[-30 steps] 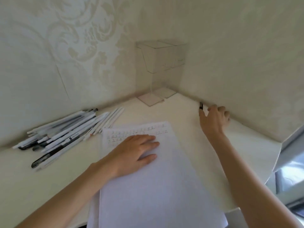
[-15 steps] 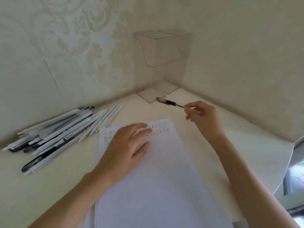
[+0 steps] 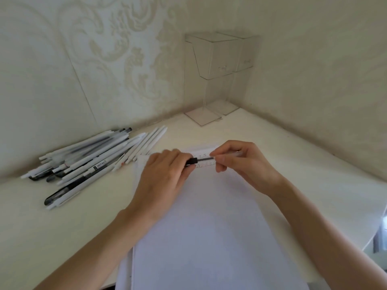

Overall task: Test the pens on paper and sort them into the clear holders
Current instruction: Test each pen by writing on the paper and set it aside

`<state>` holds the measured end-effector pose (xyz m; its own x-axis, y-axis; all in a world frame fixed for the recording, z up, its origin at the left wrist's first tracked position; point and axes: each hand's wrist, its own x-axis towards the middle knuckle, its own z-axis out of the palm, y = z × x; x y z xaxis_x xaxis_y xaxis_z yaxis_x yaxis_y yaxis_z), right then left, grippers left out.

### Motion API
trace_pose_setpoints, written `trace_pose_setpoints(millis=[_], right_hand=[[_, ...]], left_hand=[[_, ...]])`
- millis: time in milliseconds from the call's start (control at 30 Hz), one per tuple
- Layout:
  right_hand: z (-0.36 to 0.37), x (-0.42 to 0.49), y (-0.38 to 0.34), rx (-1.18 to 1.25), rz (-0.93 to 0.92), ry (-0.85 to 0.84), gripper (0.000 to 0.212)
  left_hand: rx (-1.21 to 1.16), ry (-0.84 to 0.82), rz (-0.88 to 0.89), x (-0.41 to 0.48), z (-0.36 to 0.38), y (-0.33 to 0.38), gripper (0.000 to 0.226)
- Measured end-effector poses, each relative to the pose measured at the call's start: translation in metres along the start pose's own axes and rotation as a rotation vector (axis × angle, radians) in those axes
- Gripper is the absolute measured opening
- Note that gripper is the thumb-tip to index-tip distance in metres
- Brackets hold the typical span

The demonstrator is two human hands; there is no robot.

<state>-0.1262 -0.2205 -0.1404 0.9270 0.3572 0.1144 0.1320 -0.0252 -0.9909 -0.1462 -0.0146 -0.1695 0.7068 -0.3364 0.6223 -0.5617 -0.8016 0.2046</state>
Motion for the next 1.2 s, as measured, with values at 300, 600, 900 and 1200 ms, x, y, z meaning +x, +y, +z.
trace_pose_setpoints(millis=[300, 600, 900, 1200], right_hand=[[0.015, 0.001, 0.007, -0.007, -0.02, -0.081, 0.006], [0.013, 0.003, 0.009, 0.148, 0.042, -0.16, 0.015], [0.014, 0.008, -0.013, -0.13, 0.029, 0.209, 0.019], [0.072, 0.03, 0.009, -0.373, 0.093, 0.382, 0.034]], left_hand=[[-0.104, -0.169, 0.022, -0.006, 0.003, 0.008, 0.037], [-0.137, -0.177, -0.004, -0.004, 0.0, 0.007, 0.04], [0.019, -0.167, -0.042, -0.012, -0.028, -0.026, 0.049], [0.002, -0.315, 0.104, -0.04, -0.018, -0.033, 0.044]])
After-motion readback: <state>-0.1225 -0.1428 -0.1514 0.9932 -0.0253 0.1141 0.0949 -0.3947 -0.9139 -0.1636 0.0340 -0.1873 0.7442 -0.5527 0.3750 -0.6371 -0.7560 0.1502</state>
